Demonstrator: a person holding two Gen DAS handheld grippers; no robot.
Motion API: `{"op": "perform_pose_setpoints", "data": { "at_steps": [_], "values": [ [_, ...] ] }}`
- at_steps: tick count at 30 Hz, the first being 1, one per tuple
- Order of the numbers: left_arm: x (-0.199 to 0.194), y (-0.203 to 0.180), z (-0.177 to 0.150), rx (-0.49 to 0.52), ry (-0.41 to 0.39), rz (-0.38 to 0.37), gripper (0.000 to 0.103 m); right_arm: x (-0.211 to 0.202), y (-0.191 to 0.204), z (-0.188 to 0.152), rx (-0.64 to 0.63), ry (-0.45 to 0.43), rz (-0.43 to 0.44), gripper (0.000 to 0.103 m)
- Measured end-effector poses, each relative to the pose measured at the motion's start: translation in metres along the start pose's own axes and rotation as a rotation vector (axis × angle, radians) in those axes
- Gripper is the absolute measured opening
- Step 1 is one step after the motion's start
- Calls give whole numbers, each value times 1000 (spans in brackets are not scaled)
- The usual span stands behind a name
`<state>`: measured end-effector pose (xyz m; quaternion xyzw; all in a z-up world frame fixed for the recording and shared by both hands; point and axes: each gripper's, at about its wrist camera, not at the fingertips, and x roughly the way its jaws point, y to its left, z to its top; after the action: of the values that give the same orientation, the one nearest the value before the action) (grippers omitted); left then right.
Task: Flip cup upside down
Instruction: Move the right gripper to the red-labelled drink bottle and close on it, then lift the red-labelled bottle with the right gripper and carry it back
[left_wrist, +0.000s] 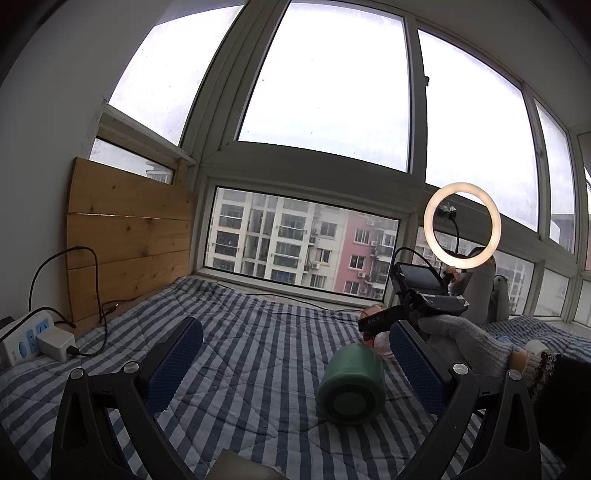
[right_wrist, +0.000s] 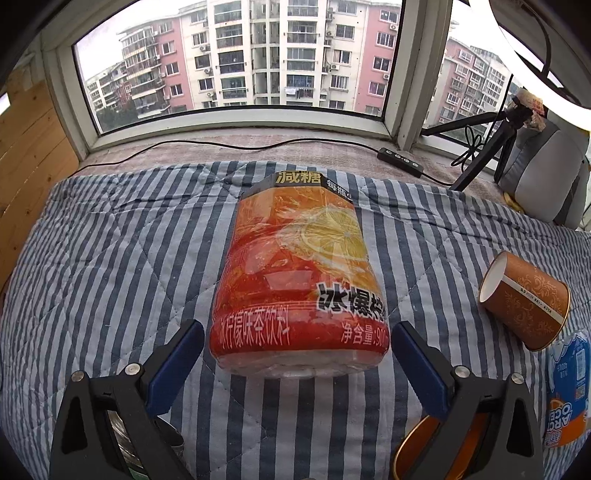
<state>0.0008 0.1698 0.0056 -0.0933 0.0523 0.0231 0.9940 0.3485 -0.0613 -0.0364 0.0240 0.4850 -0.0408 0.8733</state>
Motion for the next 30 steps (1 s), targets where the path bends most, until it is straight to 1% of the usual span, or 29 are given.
{"op": "perform_pose_setpoints", "data": {
  "at_steps": [1, 2, 3, 8, 13, 21, 27, 30],
  "values": [
    [0, 0, 0, -1, 0, 1, 102, 1, 0, -1, 1, 6, 0, 93],
    [0, 0, 0, -1, 0, 3, 102, 2, -1, -2, 3, 14, 0, 86],
    [0, 1, 1, -2, 1, 5, 102, 3, -2, -2, 4, 20, 4, 85],
    [3, 3, 1, -4, 5, 15, 102, -1, -7, -5, 17, 9, 4, 85],
    [5, 2, -1, 4, 12, 28, 102, -21, -8, -20, 2, -2, 26, 85],
    [4, 4, -2, -6, 1, 52, 102, -52, -13, -69, -29, -5, 46, 85],
    [8, -2, -4, 19, 15, 63, 102, -78, -20, -105, -20, -21, 108, 85],
    [9, -6, -5, 39, 14, 75, 102, -86, -19, -123, -41, -30, 125, 85]
  ]
}}
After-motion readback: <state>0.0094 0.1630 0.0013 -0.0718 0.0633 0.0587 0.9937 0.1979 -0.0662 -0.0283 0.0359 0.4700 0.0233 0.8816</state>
